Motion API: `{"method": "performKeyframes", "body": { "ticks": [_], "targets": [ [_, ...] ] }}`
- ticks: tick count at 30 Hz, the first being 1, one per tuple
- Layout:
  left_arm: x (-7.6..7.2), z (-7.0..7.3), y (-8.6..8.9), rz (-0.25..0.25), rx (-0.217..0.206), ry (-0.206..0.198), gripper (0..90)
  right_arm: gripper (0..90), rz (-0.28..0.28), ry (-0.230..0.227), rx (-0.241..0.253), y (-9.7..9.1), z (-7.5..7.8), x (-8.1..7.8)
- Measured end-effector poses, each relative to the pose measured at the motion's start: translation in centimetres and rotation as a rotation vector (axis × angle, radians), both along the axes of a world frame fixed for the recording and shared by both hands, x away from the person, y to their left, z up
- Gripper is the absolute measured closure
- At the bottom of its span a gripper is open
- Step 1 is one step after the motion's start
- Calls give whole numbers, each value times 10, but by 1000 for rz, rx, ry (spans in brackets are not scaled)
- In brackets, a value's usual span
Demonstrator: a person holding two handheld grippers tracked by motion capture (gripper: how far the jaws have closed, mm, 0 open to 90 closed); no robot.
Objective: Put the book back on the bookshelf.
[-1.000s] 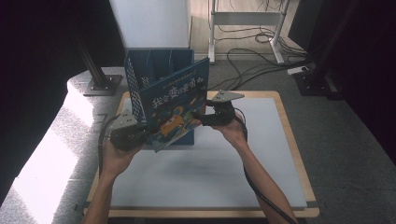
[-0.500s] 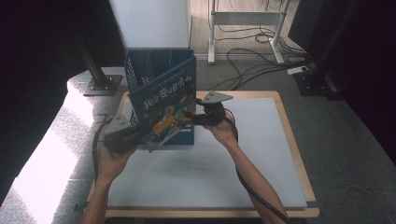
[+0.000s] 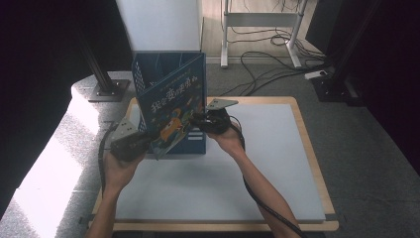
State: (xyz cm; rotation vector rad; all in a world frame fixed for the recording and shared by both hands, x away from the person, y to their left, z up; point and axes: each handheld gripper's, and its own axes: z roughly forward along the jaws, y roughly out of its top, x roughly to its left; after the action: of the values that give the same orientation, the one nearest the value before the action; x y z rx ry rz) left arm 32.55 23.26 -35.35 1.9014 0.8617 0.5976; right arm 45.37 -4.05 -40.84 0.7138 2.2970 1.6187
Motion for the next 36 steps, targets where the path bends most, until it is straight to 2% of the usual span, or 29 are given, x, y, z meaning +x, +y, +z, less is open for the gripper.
{"method": "performKeyframes", "body": {
  "ticks": [5,7,11,15,21,24,28,32,36],
  "targets": [
    [8,-3,1,20,-57,11,831,689,-28,-4,-15,9,-1,4],
    [12,-5,-1,28,-65,8,831,689,-44,3,-10,10,0,7],
    [17,-6,-7,45,-49,-10,831,674,-38,1,-17,14,0,9],
    [25,-4,-9,61,-31,2,832,645,-8,-5,-33,16,-6,3],
    [35,-4,-1,89,-96,57,831,629,56,35,-23,19,-16,-6],
    [38,-3,2,92,-113,79,830,615,93,57,-8,25,-21,-10],
    [39,-2,3,88,-106,91,829,625,126,73,-3,34,-26,-17],
    [40,1,-1,89,-80,90,828,688,194,74,-18,52,-34,-30],
    [41,4,-5,103,-76,97,828,739,242,68,-14,63,-36,-40]
  ]
}}
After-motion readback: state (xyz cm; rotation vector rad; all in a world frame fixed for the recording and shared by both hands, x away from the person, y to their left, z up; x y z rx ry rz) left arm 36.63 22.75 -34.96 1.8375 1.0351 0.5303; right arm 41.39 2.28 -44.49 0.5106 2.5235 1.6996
